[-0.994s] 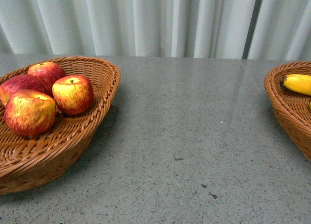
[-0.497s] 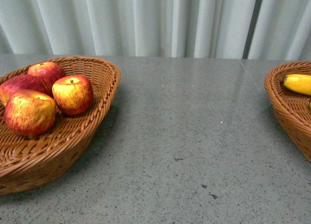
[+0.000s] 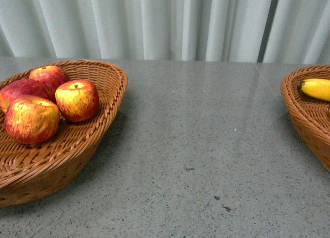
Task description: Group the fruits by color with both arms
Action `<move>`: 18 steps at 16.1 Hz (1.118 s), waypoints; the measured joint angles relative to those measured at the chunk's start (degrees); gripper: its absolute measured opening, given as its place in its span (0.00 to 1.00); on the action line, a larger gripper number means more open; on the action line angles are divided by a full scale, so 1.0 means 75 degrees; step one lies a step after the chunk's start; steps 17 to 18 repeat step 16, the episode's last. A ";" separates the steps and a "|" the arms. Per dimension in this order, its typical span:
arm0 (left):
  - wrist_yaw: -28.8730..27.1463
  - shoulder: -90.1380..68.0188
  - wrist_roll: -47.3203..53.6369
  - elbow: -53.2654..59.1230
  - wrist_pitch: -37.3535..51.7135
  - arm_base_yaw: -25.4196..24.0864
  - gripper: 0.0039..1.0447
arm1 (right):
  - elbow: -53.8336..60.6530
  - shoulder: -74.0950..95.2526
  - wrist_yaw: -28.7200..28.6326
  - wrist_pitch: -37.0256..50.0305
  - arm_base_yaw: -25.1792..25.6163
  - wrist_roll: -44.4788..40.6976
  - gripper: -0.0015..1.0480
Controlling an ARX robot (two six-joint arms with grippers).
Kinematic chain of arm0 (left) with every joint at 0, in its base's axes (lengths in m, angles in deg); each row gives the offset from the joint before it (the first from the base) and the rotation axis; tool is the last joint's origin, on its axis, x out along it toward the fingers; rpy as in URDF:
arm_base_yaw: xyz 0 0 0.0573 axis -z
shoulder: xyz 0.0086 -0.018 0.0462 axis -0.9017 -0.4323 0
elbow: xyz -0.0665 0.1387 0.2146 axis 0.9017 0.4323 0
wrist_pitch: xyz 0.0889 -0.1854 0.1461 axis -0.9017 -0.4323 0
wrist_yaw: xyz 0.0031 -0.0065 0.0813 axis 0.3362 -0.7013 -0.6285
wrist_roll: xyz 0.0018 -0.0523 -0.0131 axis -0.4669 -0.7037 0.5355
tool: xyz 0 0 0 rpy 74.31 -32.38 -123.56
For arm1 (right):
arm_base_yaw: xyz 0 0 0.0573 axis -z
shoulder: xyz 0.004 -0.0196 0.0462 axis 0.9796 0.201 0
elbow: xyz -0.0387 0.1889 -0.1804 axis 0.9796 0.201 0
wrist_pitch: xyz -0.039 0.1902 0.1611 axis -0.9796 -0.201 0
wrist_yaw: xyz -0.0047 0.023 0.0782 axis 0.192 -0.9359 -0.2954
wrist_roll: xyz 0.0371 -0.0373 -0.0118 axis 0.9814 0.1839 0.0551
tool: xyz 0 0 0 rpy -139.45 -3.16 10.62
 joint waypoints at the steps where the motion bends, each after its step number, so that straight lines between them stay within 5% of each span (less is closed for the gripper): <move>1: -0.0003 0.0000 0.0000 0.0000 0.0003 0.0000 0.94 | 0.0000 0.0000 0.0003 -0.0035 0.0000 0.0000 0.02; 3: 0.0000 0.0000 0.0000 0.0000 0.0000 0.0000 0.94 | 0.0000 0.0000 0.0000 -0.0026 0.0000 -0.0003 0.05; 10: 0.0000 0.0000 0.0000 0.0000 0.0000 0.0000 0.94 | 0.0000 0.0000 0.0000 -0.0023 0.0000 0.0000 0.92; 18: 0.0000 0.0000 0.0000 0.0000 0.0003 0.0000 0.94 | 0.0000 0.0000 0.0003 -0.0023 0.0000 0.0000 0.94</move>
